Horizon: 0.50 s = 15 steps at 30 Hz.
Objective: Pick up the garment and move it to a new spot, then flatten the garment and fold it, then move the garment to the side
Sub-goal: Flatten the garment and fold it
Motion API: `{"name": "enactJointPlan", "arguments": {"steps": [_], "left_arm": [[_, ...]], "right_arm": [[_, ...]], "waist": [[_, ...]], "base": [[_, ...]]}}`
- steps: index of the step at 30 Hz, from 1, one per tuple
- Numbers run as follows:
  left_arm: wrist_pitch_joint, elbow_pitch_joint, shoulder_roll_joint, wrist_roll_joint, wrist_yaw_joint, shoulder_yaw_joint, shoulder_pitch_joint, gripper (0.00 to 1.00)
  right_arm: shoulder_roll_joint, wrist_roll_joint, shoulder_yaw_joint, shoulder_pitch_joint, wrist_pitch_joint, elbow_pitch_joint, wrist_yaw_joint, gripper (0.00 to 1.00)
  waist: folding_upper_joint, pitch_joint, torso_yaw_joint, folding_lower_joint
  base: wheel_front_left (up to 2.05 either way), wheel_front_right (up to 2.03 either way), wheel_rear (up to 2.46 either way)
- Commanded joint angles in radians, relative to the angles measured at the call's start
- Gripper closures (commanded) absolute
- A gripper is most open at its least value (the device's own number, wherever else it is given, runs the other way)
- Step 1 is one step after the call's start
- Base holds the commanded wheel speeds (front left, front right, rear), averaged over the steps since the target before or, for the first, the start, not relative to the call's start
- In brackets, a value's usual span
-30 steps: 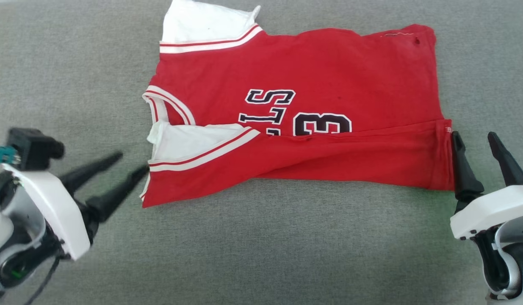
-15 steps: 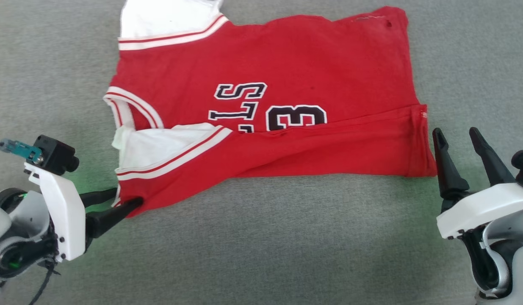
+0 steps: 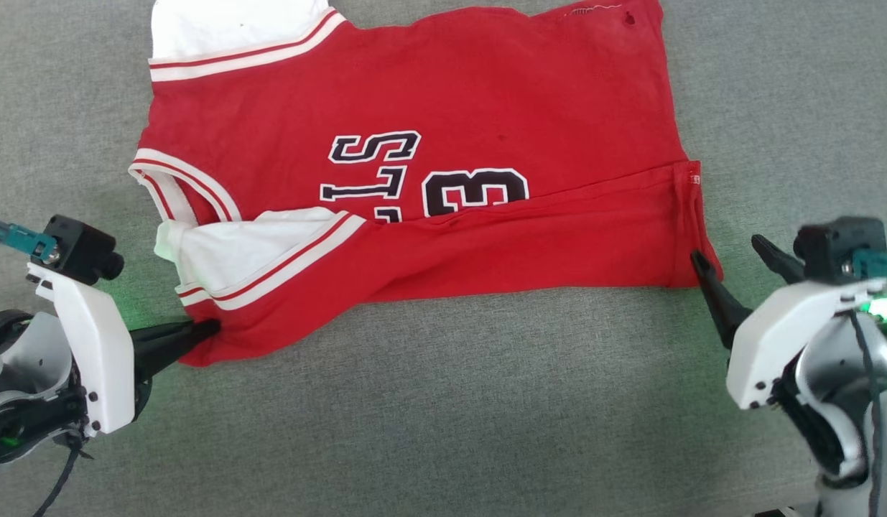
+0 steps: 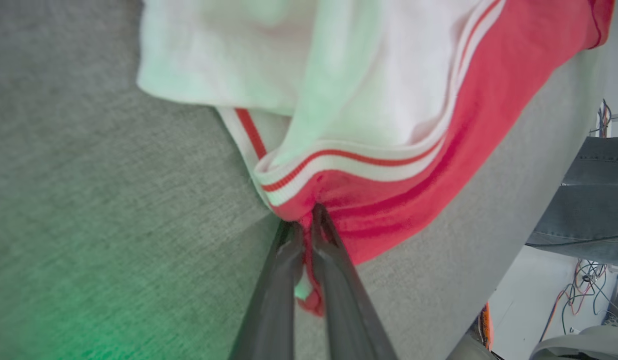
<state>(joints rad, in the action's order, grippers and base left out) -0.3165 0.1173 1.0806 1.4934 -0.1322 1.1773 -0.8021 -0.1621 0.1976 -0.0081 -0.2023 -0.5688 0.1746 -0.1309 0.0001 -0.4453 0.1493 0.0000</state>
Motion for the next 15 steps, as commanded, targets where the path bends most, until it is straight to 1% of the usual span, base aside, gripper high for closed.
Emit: {"name": "enactJointPlan", "arguments": {"steps": [1, 5, 7, 9, 13, 14, 15], "left_arm": [[-0.003, -0.008, -0.047, -0.01, 0.003, 0.04, 0.019, 1.0], [0.011, -0.014, -0.051, -0.023, 0.003, 0.044, 0.005, 1.0], [0.016, -0.019, -0.054, -0.028, 0.003, 0.048, -0.004, 1.0], [0.023, -0.022, -0.056, -0.033, 0.004, 0.052, -0.008, 1.0], [0.037, -0.027, -0.064, -0.028, 0.004, 0.057, -0.012, 1.0], [0.04, -0.027, -0.067, -0.029, 0.004, 0.061, -0.011, 1.0], [0.044, -0.028, -0.068, -0.03, 0.004, 0.065, -0.01, 1.0]], "right_arm": [[-0.021, 0.019, 0.007, -0.03, -0.063, 0.014, 0.001, 0.0], [-0.064, 0.068, 0.031, -0.07, -0.226, 0.013, 0.001, 0.0], [-0.065, 0.08, 0.023, -0.091, -0.282, -0.007, 0.001, 0.0], [-0.068, 0.076, 0.029, -0.111, -0.31, -0.029, 0.001, 0.0], [-0.057, 0.076, 0.041, -0.124, -0.331, -0.076, 0.0, 0.0], [-0.056, 0.078, 0.046, -0.125, -0.331, -0.088, 0.0, 0.44], [-0.054, 0.082, 0.051, -0.124, -0.328, -0.098, 0.0, 0.66]], "waist": [[-0.0001, -0.003, -0.004, 0.0], [-0.0001, -0.016, -0.017, 0.0], [-0.0001, -0.026, -0.025, 0.0], [-0.0001, -0.034, -0.032, 0.0], [-0.0001, -0.039, -0.041, 0.0], [-0.0001, -0.039, -0.044, 0.0], [-0.0001, -0.039, -0.046, 0.0]], "base": [[0.0, 0.0, 0.0], [0.0, 0.0, 0.0], [0.0, 0.0, 0.0], [0.0, 0.0, 0.0], [0.0, 0.0, 0.0], [0.0, 0.0, 0.0], [0.0, 0.0, 0.0]]}}
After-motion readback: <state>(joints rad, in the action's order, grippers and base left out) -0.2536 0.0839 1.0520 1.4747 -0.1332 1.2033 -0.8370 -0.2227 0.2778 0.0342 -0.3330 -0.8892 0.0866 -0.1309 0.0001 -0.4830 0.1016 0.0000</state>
